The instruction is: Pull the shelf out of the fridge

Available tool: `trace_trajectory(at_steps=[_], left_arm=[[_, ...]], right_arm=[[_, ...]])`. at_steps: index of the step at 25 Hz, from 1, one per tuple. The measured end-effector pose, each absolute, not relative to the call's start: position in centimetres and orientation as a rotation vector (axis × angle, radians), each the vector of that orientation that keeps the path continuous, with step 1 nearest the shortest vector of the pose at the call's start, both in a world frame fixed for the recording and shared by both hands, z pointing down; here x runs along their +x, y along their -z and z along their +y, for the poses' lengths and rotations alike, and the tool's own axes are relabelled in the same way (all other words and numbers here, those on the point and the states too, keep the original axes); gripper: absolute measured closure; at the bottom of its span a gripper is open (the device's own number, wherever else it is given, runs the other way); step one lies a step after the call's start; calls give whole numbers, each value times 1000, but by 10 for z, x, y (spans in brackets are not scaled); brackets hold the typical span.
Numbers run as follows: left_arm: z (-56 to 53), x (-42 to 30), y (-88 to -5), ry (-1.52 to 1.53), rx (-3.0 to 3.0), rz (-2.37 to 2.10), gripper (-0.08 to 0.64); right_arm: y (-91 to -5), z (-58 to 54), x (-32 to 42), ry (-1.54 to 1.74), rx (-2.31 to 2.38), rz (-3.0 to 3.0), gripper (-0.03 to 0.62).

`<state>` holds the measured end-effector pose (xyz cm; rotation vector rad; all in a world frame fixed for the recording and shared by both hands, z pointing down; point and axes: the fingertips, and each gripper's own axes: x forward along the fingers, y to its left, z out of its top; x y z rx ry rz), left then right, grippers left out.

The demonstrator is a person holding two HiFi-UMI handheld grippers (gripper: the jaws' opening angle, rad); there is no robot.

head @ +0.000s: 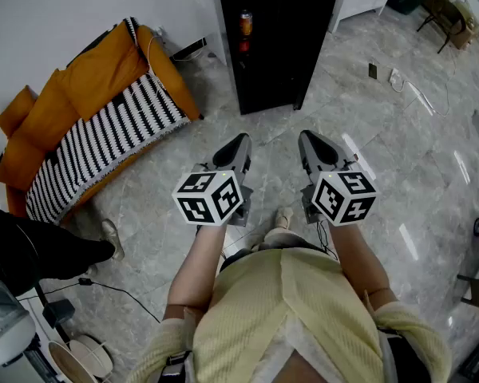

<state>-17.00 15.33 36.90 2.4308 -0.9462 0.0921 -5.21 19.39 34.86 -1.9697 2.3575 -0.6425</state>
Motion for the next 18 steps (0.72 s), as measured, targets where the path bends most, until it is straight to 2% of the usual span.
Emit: trace_trajectory(at_steps=[10,18], left_arm=[[137,-164,-380,-108,2399,-973,534],[108,-129,-374,-56,2401,-1013,534]], right_arm=[[-355,178,-36,685,-1941,2297,563],[-361,148,-6,713,-1893,2301,563]])
